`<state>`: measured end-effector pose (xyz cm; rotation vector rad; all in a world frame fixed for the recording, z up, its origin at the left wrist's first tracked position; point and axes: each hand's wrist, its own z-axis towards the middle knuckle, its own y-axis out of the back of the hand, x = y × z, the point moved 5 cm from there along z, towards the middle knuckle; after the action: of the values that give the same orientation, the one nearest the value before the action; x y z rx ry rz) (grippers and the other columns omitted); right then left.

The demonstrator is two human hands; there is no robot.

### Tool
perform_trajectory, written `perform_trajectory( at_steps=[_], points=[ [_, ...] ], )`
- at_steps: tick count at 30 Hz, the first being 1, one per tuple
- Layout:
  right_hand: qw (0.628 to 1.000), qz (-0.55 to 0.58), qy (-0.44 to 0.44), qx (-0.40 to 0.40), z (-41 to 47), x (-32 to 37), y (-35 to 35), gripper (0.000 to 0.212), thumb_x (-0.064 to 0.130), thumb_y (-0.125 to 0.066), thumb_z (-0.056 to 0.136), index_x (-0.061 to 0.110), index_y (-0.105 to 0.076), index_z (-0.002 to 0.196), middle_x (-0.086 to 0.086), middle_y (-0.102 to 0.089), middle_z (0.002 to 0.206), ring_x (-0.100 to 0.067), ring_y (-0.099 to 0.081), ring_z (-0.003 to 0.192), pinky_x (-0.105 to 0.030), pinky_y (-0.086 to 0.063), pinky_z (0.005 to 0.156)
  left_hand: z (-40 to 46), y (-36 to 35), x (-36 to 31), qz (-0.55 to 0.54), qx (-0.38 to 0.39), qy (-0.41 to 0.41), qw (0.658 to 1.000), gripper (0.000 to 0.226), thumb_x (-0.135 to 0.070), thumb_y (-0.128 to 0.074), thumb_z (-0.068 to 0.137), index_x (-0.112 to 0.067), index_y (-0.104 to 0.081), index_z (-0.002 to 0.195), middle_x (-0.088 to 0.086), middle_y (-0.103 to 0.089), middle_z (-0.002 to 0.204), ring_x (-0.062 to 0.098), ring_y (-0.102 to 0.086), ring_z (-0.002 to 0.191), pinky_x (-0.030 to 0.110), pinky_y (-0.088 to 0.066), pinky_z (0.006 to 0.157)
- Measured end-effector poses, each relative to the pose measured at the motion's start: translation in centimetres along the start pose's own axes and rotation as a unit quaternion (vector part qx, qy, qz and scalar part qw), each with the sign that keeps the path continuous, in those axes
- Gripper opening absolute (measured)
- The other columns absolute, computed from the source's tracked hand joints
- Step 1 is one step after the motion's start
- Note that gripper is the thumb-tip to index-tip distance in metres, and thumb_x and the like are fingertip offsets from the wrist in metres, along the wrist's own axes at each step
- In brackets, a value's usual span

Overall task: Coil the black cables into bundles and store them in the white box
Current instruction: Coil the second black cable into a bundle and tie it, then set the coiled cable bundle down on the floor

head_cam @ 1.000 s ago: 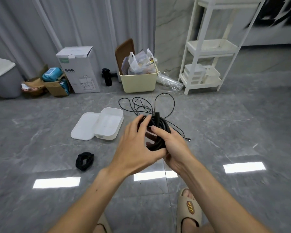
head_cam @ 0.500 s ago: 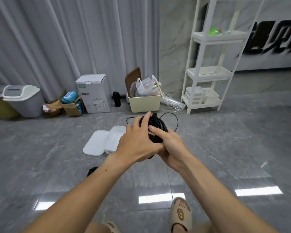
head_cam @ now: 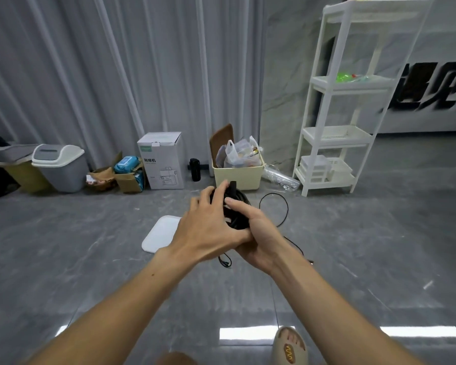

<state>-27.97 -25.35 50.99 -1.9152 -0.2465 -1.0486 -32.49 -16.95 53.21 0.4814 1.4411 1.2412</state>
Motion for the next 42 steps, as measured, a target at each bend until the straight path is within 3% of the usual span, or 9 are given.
perform_trajectory(
  at_steps=[3,16,21,24,27,30,32,36,42],
  points=[
    [1.0,0.006,-0.006,0.011,0.5,-0.8,-1.2,0.023,0.018,-0.061,0.095,0.011,-0.072,0.113,-0.016,-0.071,0.104,-0.027,-0.069,0.089,-0.037,-0.057,0.07,-0.3,1.4,1.6,0.019,0.024,0.017,0.999,0.12,-0.08,-0.049,0.05,-0.044,-0.001,0.154,-0.006,-0.008,0.165,0.019,-0.01,0.149,0.052,-0.03,0.115],
    [0.998,-0.037,-0.03,0.05,3.9,-5.2,-6.0,0.034,0.022,-0.062,0.096,0.007,-0.063,0.126,-0.016,-0.072,0.106,-0.025,-0.071,0.085,-0.038,-0.057,0.067,-1.5,4.4,8.1,0.004,-0.018,0.043,0.999,0.119,-0.077,-0.055,0.045,-0.036,-0.02,0.151,-0.008,-0.035,0.144,0.016,-0.04,0.124,0.036,-0.046,0.096],
    [0.995,-0.044,-0.056,0.076,5.8,-6.8,-6.2,0.052,0.049,-0.056,0.095,0.011,-0.065,0.128,-0.017,-0.069,0.123,-0.024,-0.067,0.101,-0.039,-0.05,0.086,-1.4,3.9,11.1,-0.021,-0.011,0.061,0.998,0.112,-0.074,-0.062,0.051,-0.039,-0.02,0.149,-0.009,-0.035,0.142,0.015,-0.04,0.124,0.034,-0.045,0.096],
    [0.993,-0.096,-0.058,0.03,7.7,-7.5,-4.7,0.064,0.061,-0.051,0.093,0.011,-0.06,0.132,-0.007,-0.07,0.116,-0.017,-0.067,0.097,-0.03,-0.052,0.079,-1.2,3.3,13.6,-0.016,-0.005,0.089,0.996,0.109,-0.066,-0.066,0.054,-0.04,-0.019,0.149,-0.007,-0.032,0.146,0.017,-0.037,0.13,0.031,-0.039,0.094],
    [0.977,-0.209,-0.037,-0.001,9.3,-8.5,-2.6,0.051,0.062,-0.044,0.097,0.023,-0.054,0.13,0.002,-0.064,0.128,-0.012,-0.063,0.113,-0.028,-0.049,0.09,-1.0,2.5,16.0,0.005,0.003,0.121,0.993,0.108,-0.068,-0.066,0.055,-0.04,-0.019,0.149,-0.007,-0.032,0.148,0.018,-0.039,0.13,0.032,-0.039,0.091],
    [0.926,-0.377,0.014,-0.009,10.6,-9.6,-0.8,0.044,0.063,-0.042,0.097,0.034,-0.055,0.127,0.009,-0.06,0.132,-0.002,-0.057,0.116,-0.022,-0.044,0.09,-0.9,1.3,18.3,0.015,0.011,0.149,0.989,0.11,-0.073,-0.061,0.05,-0.042,-0.021,0.147,-0.008,-0.033,0.146,0.019,-0.041,0.129,0.031,-0.037,0.088],
    [0.851,-0.52,0.072,-0.021,11.5,-10.5,0.4,0.058,0.063,-0.042,0.097,0.029,-0.047,0.143,0.008,-0.052,0.145,-0.007,-0.049,0.128,-0.028,-0.038,0.104,-0.6,0.4,19.6,0.015,0.019,0.167,0.986,0.109,-0.073,-0.061,0.049,-0.042,-0.021,0.146,-0.007,-0.034,0.145,0.021,-0.04,0.128,0.032,-0.037,0.088],
    [0.562,-0.787,0.252,-0.024,12.8,-11.4,0.8,0.064,0.059,-0.038,0.097,0.02,-0.045,0.147,0.0,-0.046,0.153,-0.021,-0.035,0.144,-0.04,-0.02,0.119,0.5,-1.5,21.9,0.048,0.031,0.193,0.98,0.113,-0.078,-0.052,0.043,-0.042,-0.021,0.146,-0.005,-0.034,0.146,0.024,-0.037,0.129,0.034,-0.034,0.085],
    [0.52,-0.818,0.245,-0.033,16.7,-11.9,2.0,0.069,0.062,-0.028,0.096,0.022,-0.038,0.152,0.0,-0.035,0.16,-0.022,-0.022,0.151,-0.043,-0.01,0.122,2.8,-3.7,23.7,0.04,0.044,0.209,0.976,0.119,-0.077,-0.049,0.04,-0.037,-0.022,0.149,0.0,-0.033,0.147,0.029,-0.035,0.13,0.041,-0.041,0.096]
  ],
)
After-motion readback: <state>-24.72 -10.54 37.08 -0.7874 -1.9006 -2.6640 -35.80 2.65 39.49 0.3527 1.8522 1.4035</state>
